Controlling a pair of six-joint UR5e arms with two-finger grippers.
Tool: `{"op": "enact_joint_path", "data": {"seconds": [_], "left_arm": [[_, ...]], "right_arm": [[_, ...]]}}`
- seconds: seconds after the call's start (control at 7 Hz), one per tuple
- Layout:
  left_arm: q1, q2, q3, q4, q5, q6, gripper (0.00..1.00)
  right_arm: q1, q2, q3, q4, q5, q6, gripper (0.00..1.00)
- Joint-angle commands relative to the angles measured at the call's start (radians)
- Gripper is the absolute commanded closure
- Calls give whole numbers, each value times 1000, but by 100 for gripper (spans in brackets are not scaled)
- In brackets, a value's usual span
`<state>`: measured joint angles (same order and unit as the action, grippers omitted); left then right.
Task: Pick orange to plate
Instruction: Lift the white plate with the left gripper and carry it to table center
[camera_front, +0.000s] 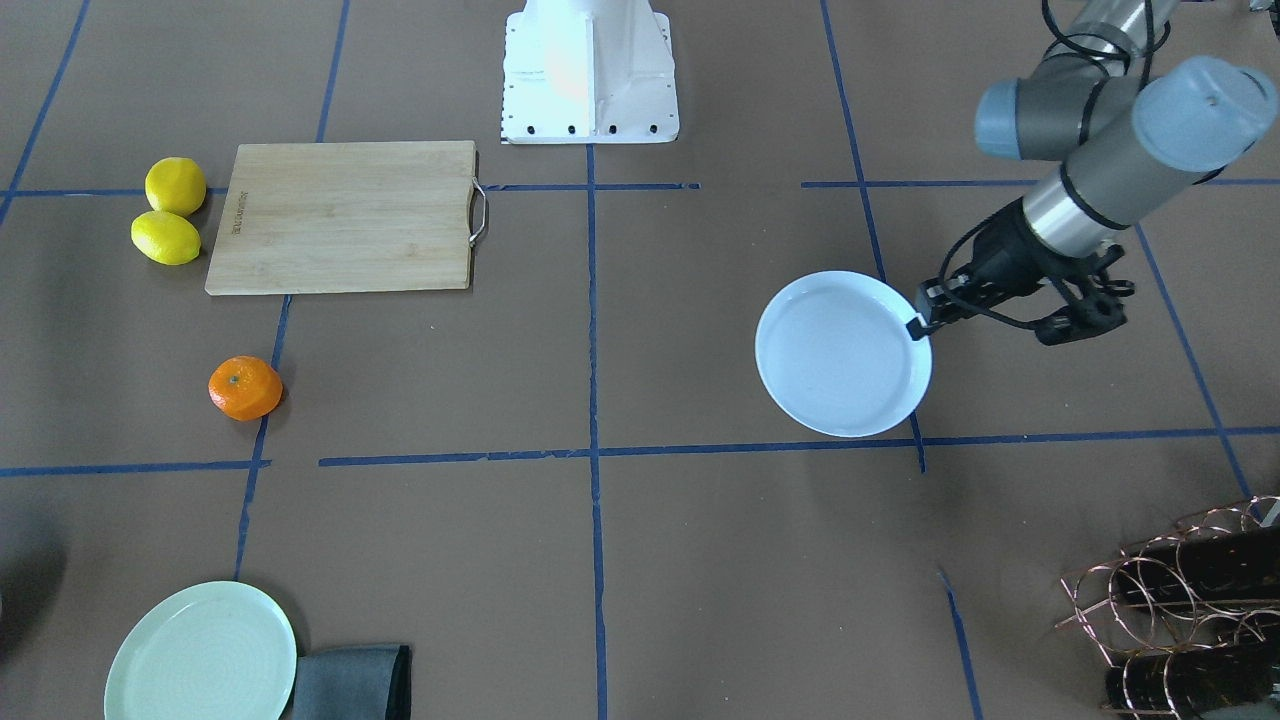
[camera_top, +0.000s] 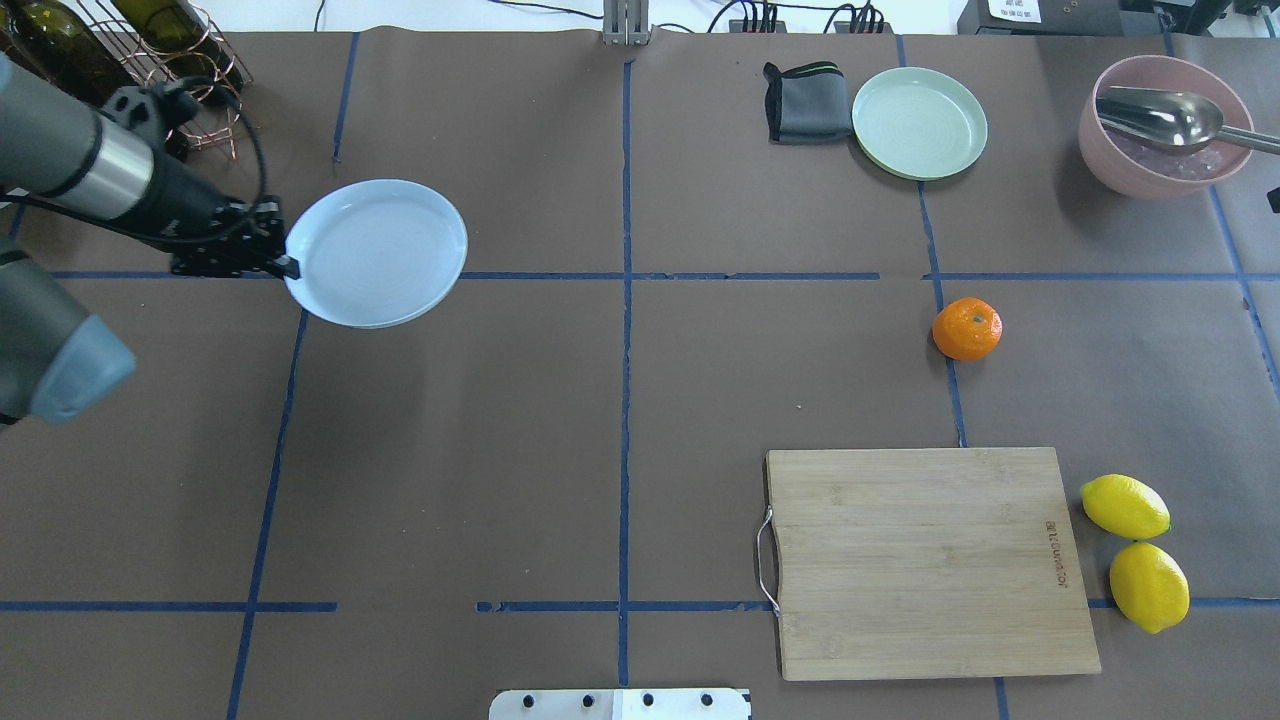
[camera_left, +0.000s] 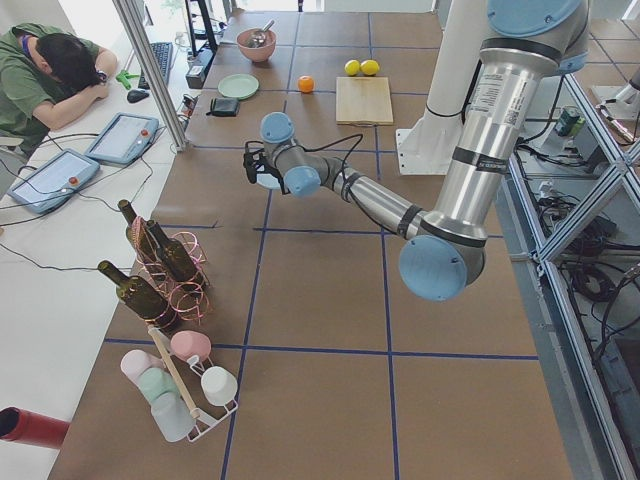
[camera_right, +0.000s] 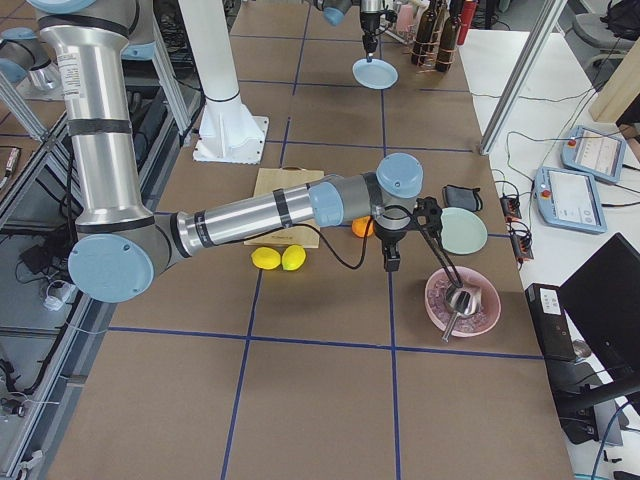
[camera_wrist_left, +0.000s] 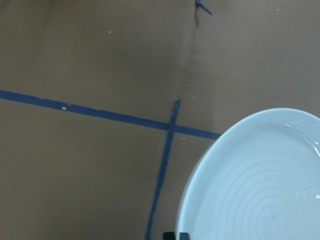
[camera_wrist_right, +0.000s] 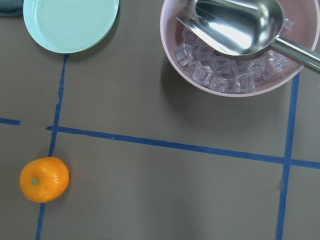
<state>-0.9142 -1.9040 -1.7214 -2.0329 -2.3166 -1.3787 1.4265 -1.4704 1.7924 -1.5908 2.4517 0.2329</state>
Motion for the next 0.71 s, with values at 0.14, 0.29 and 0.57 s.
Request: {"op": "enact_joint_path", "data": {"seconds": [0.14, 0.29, 0.57], "left_arm": [[281, -176, 43, -1, 200, -291, 100], [334, -205, 60, -7, 271, -348, 100], [389, -236, 138, -61, 356, -384, 100]], "right_arm": [[-83, 15, 54, 46, -17, 196, 0], [-113, 33, 54, 75, -17, 260, 0], [-171, 47, 58, 135, -57, 368, 0]]}}
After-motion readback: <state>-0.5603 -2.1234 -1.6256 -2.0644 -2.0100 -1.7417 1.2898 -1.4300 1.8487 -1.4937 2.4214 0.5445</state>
